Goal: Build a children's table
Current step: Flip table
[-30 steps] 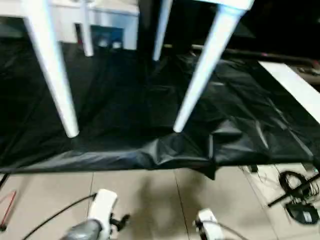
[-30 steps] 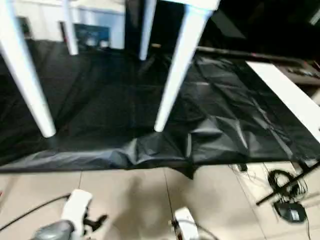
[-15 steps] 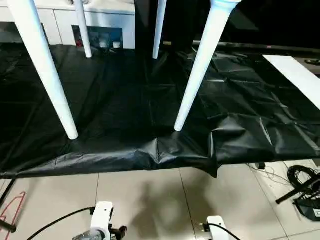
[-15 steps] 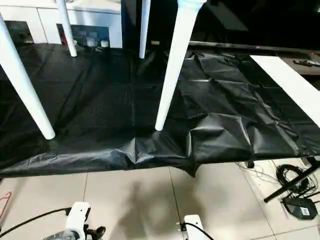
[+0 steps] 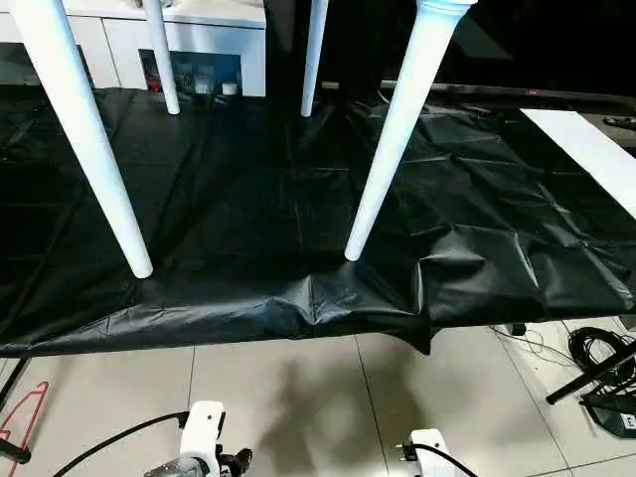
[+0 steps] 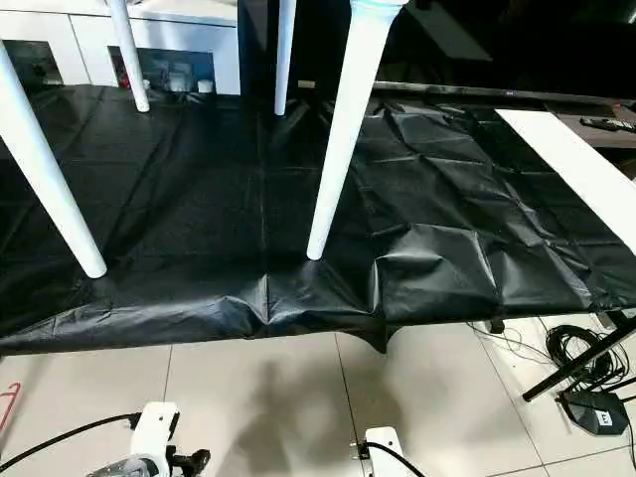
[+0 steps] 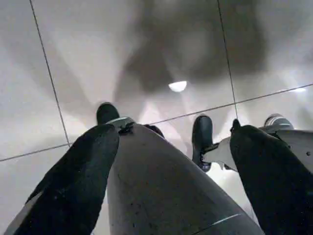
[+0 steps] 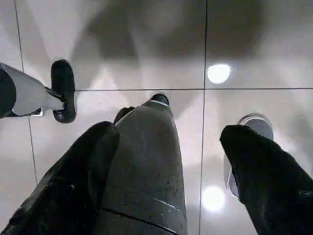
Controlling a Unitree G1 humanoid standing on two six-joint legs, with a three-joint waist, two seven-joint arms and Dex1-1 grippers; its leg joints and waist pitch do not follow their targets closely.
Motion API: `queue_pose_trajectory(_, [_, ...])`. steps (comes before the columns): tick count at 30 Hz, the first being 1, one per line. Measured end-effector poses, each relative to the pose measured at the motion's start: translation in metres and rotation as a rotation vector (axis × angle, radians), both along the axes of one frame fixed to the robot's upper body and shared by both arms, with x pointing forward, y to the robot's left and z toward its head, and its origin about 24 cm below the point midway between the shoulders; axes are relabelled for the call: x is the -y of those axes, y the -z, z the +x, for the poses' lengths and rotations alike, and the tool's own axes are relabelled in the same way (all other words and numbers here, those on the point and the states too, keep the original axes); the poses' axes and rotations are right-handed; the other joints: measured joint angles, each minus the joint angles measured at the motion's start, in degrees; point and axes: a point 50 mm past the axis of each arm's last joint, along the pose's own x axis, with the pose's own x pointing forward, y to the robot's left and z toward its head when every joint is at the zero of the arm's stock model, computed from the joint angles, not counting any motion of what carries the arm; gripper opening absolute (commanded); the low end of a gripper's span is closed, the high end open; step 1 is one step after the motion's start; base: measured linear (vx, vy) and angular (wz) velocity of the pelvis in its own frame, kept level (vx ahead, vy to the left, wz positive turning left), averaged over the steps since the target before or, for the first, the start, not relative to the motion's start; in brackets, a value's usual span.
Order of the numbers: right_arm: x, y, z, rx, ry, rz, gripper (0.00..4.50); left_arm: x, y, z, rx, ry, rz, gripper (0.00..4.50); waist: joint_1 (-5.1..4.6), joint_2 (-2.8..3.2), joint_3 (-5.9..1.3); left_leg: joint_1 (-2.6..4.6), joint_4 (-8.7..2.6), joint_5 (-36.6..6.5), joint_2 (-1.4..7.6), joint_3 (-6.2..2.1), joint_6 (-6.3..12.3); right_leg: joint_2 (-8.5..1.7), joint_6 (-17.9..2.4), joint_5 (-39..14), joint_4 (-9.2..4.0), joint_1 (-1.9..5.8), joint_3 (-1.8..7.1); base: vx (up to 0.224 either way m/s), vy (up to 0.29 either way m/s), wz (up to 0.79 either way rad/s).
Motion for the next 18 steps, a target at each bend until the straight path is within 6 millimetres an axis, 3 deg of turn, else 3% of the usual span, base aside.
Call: queue_pose_trajectory(18, [0.0,0.0,0.0001,0.0,0.0,-0.001,3.77,0.0001,0.0,0.0001,0.001,0.0,0.0,4.11,-0.01,0.01,0.03,-0.01,-0.28,0.0,0.0,0.07,0.0,0.0,0.0,0.0,-0.24,-0.05,0.0,0.0,0.0,0.0])
